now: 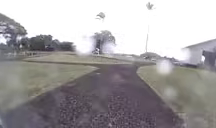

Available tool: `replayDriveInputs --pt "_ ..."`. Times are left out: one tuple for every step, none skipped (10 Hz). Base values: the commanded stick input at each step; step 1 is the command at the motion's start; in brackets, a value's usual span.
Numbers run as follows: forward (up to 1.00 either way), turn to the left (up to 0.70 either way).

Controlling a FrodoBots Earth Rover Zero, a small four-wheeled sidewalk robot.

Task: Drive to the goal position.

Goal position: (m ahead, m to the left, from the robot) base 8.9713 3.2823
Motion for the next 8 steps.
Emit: replayDriveInputs --pt "1.00 0.00" --pt "1.00 0.00" --pt "1.00 0.00" --pt "1.00 0.00" --pt "1.00 0.00" --pt "1.00 0.00" --pt "1.00 0.00" --pt "1.00 0.00"
